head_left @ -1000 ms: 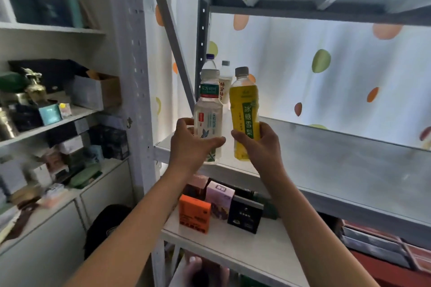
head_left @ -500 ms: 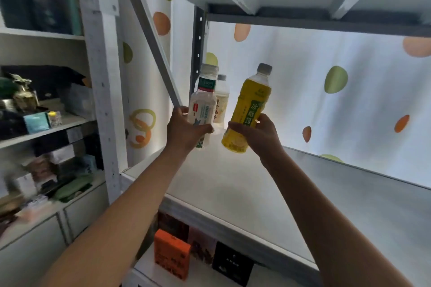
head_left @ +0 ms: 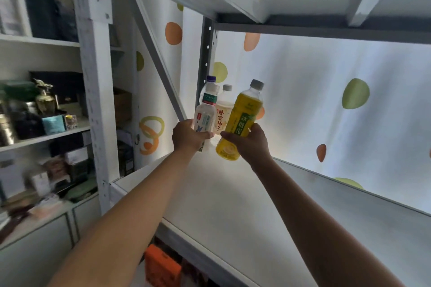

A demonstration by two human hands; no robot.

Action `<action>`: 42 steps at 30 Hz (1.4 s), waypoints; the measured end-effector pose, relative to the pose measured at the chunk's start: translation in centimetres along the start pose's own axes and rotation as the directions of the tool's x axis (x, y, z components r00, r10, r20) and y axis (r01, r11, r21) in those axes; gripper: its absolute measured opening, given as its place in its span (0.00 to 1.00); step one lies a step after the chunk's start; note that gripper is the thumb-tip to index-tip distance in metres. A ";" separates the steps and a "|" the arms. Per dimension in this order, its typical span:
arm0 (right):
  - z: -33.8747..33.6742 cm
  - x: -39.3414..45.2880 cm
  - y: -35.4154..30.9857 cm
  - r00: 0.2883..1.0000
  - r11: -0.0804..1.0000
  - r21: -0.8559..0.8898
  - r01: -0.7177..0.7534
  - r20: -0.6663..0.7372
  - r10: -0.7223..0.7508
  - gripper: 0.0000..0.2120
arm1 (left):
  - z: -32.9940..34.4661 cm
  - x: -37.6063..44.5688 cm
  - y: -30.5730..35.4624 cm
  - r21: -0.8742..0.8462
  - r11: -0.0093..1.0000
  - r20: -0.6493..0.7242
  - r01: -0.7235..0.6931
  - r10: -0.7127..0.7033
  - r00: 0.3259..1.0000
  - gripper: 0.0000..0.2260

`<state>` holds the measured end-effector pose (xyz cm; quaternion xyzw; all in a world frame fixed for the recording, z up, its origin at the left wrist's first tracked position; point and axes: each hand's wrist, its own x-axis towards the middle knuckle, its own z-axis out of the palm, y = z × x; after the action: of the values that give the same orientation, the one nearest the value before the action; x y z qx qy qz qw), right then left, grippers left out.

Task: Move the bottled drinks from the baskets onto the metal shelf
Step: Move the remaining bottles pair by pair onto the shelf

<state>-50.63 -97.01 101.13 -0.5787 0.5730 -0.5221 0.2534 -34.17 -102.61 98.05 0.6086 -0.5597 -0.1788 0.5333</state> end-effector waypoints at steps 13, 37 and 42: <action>-0.3 2.1 3.7 0.999 0.989 -0.144 -0.026 -0.024 0.023 0.32 | 3.2 3.4 -2.9 -0.179 0.982 0.158 0.060 -0.031 0.987 0.26; 4.3 3.8 3.6 0.997 0.924 -0.381 -0.044 -0.078 0.015 0.32 | 2.0 2.7 -3.7 0.019 1.000 0.146 -0.008 0.005 0.989 0.24; 6.6 4.3 3.5 0.997 0.937 -0.346 -0.054 -0.072 0.030 0.32 | 1.8 2.5 -3.4 -0.025 0.999 0.146 -0.034 0.037 0.989 0.27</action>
<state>-46.98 -103.78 97.21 -0.5844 0.6764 -0.4260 0.1394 -33.20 -106.29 95.46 0.5776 -0.6062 -0.2198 0.5007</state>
